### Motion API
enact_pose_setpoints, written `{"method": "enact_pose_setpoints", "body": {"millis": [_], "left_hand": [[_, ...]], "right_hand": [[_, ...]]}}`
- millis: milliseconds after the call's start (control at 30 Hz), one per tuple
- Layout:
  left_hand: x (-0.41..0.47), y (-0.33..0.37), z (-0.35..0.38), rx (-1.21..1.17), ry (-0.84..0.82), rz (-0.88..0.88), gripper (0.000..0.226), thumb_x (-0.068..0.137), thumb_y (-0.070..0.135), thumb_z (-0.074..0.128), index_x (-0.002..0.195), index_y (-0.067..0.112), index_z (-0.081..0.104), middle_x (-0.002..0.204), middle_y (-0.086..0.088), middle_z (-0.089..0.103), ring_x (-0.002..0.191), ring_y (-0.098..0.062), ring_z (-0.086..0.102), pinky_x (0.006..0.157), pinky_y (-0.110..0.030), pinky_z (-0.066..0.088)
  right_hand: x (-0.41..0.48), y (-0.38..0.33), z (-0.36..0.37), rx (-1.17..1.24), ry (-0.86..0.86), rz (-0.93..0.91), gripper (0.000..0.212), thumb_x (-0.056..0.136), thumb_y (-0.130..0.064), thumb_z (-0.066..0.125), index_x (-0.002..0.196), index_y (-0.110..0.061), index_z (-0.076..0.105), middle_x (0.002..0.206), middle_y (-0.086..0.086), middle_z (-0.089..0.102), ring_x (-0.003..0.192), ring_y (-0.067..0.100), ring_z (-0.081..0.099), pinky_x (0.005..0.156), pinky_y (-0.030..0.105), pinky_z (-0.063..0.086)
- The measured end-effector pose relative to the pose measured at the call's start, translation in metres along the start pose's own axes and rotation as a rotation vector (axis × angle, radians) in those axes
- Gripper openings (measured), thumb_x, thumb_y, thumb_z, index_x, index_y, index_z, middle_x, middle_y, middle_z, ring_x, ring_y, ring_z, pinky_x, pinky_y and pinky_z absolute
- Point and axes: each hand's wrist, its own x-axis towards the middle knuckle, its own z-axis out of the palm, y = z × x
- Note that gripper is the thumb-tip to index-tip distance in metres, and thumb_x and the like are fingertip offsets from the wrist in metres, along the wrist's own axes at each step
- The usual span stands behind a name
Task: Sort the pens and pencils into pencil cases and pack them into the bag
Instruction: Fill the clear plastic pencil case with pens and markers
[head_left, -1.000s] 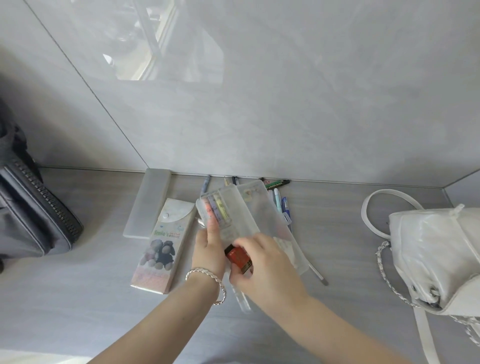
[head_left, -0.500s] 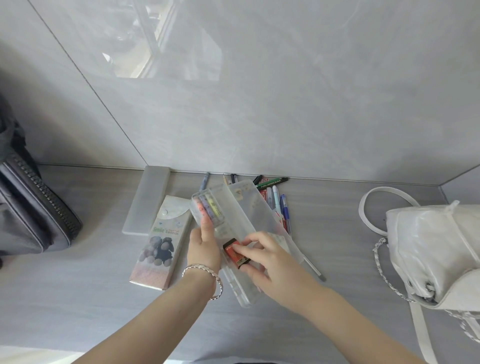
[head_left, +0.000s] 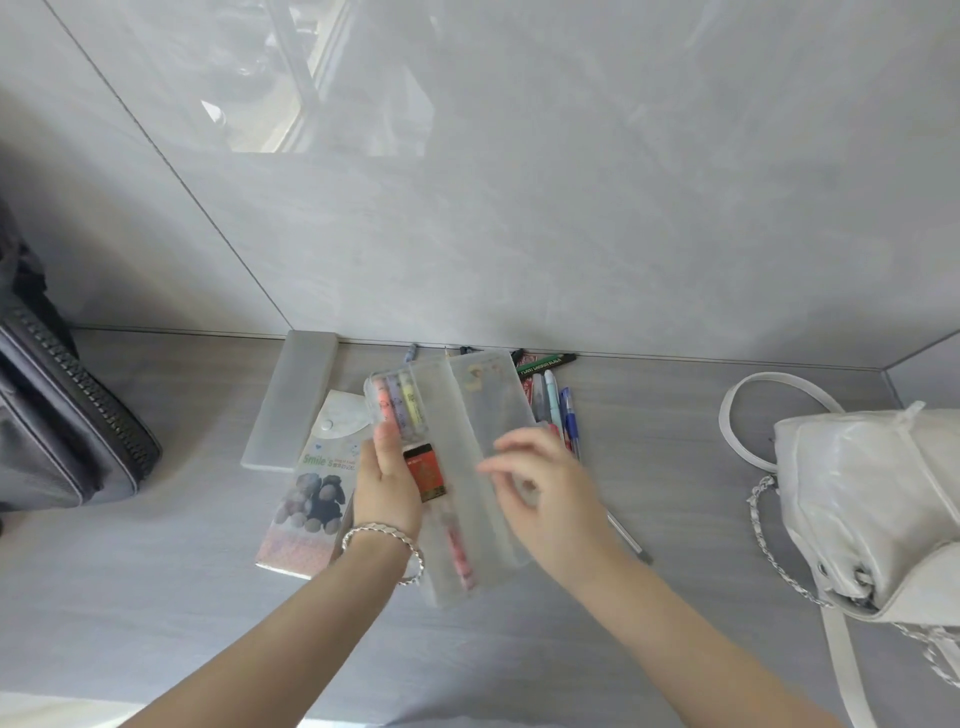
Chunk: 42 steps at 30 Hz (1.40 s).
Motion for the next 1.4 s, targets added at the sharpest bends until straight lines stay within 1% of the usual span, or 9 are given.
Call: {"method": "enact_pose_setpoints", "body": {"millis": [67,267,433,600,833,1000,1100,1200,1400], "left_hand": [[0.011,0.001,-0.006,0.035,0.020,0.016,0.054,0.097,0.046,0.019,0.138,0.016,0.039,0.119,-0.002,0.049,0.114,-0.021,0.043,0.102,-0.031,0.027],[0.036,-0.012,-0.018,0.141,-0.003,0.019,0.047,0.095,0.050,0.021,0.102,0.016,0.052,0.078,0.002,0.052,0.090,-0.028,0.054,0.090,-0.038,0.044],[0.041,-0.028,-0.022,0.126,-0.007,-0.057,0.062,0.086,0.066,0.022,0.104,0.018,0.057,0.094,-0.012,0.065,0.089,-0.036,0.064,0.088,-0.055,0.049],[0.037,-0.024,-0.019,0.155,-0.029,-0.115,0.055,0.093,0.053,0.026,0.112,0.012,0.056,0.096,-0.005,0.062,0.099,-0.034,0.062,0.096,-0.047,0.046],[0.030,-0.022,-0.005,0.156,-0.110,-0.088,0.041,0.091,0.056,0.026,0.101,0.026,0.052,0.092,-0.007,0.063,0.089,-0.032,0.065,0.082,-0.044,0.054],[0.024,-0.027,0.006,0.148,-0.149,-0.089,0.047,0.089,0.060,0.024,0.105,0.026,0.053,0.095,-0.007,0.065,0.087,-0.029,0.065,0.087,-0.043,0.051],[0.022,-0.034,0.013,0.099,-0.151,-0.191,0.061,0.088,0.063,0.024,0.108,0.015,0.056,0.096,-0.011,0.066,0.091,-0.032,0.065,0.090,-0.045,0.051],[0.020,-0.045,0.022,0.043,-0.184,-0.234,0.076,0.078,0.074,0.023,0.109,0.014,0.058,0.099,-0.015,0.068,0.091,-0.036,0.066,0.091,-0.050,0.050],[-0.005,-0.031,0.032,0.046,-0.148,-0.101,0.043,0.095,0.049,0.022,0.095,0.018,0.052,0.079,0.002,0.056,0.075,-0.017,0.056,0.078,-0.033,0.045]], "right_hand": [[0.017,0.024,-0.010,-0.003,0.113,0.213,0.020,0.082,0.000,0.058,0.091,-0.012,0.071,0.092,0.003,0.062,0.078,0.006,0.056,0.072,0.007,0.039],[0.054,0.095,-0.011,-0.310,-0.067,0.722,0.023,0.091,-0.014,0.052,0.111,-0.003,0.054,0.107,0.015,0.064,0.098,0.031,0.060,0.080,0.034,0.047],[0.073,0.105,-0.003,-0.414,-0.154,0.755,0.023,0.086,-0.017,0.057,0.103,-0.001,0.056,0.089,0.015,0.061,0.079,0.031,0.058,0.063,0.031,0.043],[0.088,0.106,-0.005,-0.293,-0.063,0.735,0.026,0.091,-0.011,0.045,0.110,0.007,0.048,0.112,0.026,0.051,0.078,0.030,0.047,0.066,0.031,0.036],[0.089,0.104,0.008,-0.249,-0.071,0.683,0.029,0.085,-0.010,0.058,0.109,0.002,0.049,0.100,0.022,0.062,0.089,0.036,0.060,0.067,0.032,0.042],[0.088,0.085,-0.013,-0.139,0.130,0.543,0.005,0.082,-0.009,0.054,0.083,-0.004,0.054,0.068,0.009,0.050,0.061,0.026,0.045,0.053,0.028,0.032],[0.078,0.047,-0.032,0.059,0.162,0.468,0.027,0.085,-0.007,0.053,0.063,-0.017,0.040,0.055,-0.003,0.036,0.049,0.013,0.031,0.042,0.015,0.027],[0.047,0.007,-0.035,0.148,-0.073,0.441,0.017,0.083,-0.009,0.056,0.075,-0.023,0.049,0.060,-0.007,0.044,0.051,0.005,0.040,0.046,0.009,0.034],[-0.011,-0.006,-0.011,-0.125,-0.252,0.425,0.047,0.087,-0.024,0.059,0.130,-0.026,0.040,0.098,-0.008,0.050,0.075,0.006,0.048,0.070,0.015,0.039]]}}
